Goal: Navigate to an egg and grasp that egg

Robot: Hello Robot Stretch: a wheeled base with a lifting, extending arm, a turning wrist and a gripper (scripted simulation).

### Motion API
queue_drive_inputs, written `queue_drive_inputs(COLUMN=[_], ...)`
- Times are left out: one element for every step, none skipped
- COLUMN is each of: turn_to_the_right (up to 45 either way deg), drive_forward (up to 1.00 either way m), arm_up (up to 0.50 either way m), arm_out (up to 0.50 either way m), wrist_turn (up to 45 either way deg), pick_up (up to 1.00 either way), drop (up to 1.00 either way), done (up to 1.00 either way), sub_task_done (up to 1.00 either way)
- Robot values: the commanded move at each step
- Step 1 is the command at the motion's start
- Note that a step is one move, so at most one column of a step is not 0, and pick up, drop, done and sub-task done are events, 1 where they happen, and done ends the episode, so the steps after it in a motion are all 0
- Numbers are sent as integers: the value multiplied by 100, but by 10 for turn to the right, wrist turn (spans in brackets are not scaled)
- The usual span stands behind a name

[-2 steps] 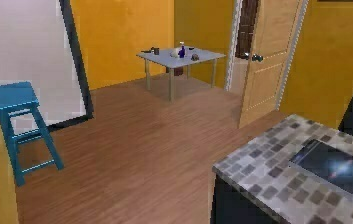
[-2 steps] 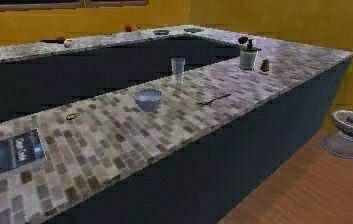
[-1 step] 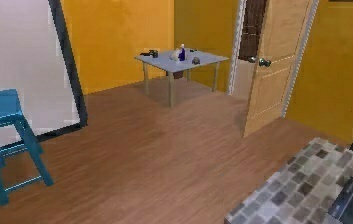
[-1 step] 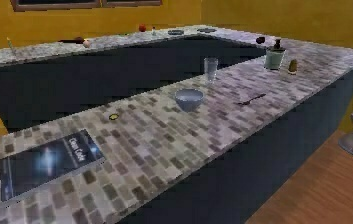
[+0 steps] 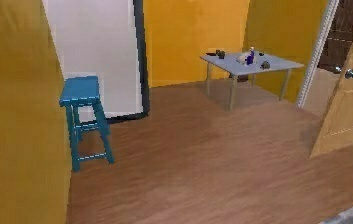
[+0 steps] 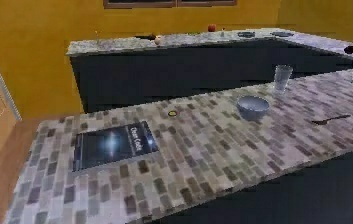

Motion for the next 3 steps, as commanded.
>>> queue_drive_inputs(turn_to_the_right=[0,450,90], drive_forward=[45,0,0], arm_up=[0,0,0], arm_out=[0,0,0], wrist_turn=[0,0,0], pick_up=[0,0,0], drop=[0,0,0], done=[0,0,0], sub_task_done=[0,0,0])
